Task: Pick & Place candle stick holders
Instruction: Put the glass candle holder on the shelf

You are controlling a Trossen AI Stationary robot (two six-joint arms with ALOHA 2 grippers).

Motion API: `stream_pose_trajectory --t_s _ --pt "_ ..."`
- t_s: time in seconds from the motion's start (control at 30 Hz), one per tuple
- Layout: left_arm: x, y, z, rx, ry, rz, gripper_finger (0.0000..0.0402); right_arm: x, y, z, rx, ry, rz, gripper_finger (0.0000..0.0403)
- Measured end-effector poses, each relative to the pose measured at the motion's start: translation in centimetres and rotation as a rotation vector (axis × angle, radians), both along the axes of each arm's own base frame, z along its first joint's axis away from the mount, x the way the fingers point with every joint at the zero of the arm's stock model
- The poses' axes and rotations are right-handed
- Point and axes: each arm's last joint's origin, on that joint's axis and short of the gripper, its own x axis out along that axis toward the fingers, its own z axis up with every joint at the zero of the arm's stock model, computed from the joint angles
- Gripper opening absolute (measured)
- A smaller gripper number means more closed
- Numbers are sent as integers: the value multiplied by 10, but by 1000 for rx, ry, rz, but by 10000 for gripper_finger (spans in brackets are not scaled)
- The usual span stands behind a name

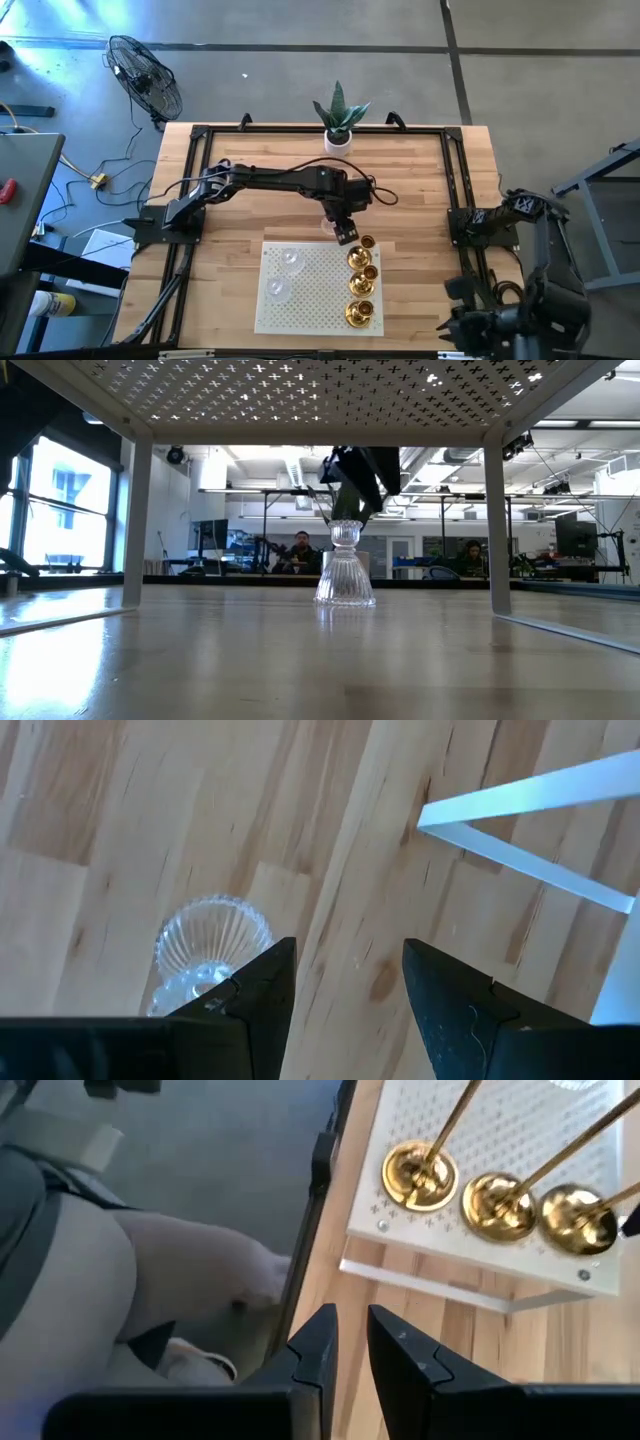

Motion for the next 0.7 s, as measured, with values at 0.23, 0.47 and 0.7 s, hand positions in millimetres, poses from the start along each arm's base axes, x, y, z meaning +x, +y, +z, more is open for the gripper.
stream_pose_trajectory --t_s 0.23,0.47,0.7 --pt "10 0 5 14 -119 3 179 20 -10 -1 5 99 82 47" --pt "25 2 15 41 -304 20 179 24 -11 0 -11 89 127 52" --pt "37 2 27 42 -482 23 179 15 0 2 38 75 192 51"
